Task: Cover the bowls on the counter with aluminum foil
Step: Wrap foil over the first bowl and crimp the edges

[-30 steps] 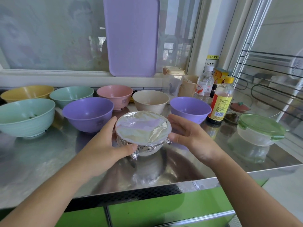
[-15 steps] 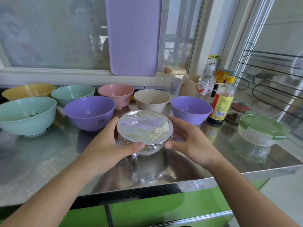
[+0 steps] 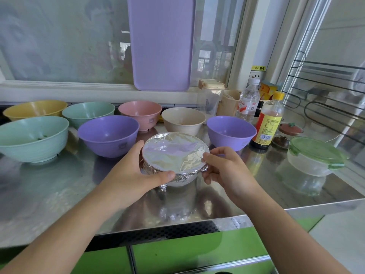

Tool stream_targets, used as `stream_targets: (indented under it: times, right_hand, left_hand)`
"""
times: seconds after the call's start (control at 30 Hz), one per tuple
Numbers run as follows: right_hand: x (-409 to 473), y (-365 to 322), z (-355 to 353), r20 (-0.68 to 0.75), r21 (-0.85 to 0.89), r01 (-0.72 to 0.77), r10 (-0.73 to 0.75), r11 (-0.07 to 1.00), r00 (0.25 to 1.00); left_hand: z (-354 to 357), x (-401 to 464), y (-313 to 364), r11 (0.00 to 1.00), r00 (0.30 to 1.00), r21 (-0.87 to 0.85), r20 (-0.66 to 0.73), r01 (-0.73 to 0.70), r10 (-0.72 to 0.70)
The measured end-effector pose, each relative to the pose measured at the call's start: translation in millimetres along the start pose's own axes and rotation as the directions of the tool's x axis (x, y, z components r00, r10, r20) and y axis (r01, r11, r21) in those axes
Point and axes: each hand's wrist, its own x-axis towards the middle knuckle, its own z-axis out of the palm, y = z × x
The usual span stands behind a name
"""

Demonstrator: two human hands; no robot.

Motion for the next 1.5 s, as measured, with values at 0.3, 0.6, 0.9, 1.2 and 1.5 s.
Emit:
stream_targets:
  times: [0.3,0.6,0.9,1.2,1.5]
  right_hand:
    - [-3.1,-7.0,-6.4,0.000,-0.121,-0.012,0.012,0.993,1.000]
    - [0.3,-17.2,-4.0,-0.047,-0.176,-0.051,0.043,0.983,0.998]
    - [2.7,-19.7,-2.4,-0.016,-0.219,-0.051,0.048,0.974,0.999]
    - [-2.3,-20.5,-14.1,0.132,-0.365,0.107,-0.062,0.925,0.989]
    - [-16.3,-22.5,1.3,0.448,-0.290,0.278,-0.127,0.916,0.885]
  left_hand:
    - [1.0,0.7,0.7,1.000,1.000,-0.003,0.000,0.007,-0.007]
    - [2.3,0.8,-1.6,1.000,0.999,-0.005,-0.022,0.028,-0.028]
    - [4.1,0.7,-2.4,0.999,0.999,-0.009,-0.020,0.030,-0.031]
    - [3.0,-0.3,-4.1,1.000,1.000,0.006,-0.028,0.010,-0.009]
    - [-18.9,-15.5,2.0,0.998,0.998,0.035,-0.033,-0.057,0.058]
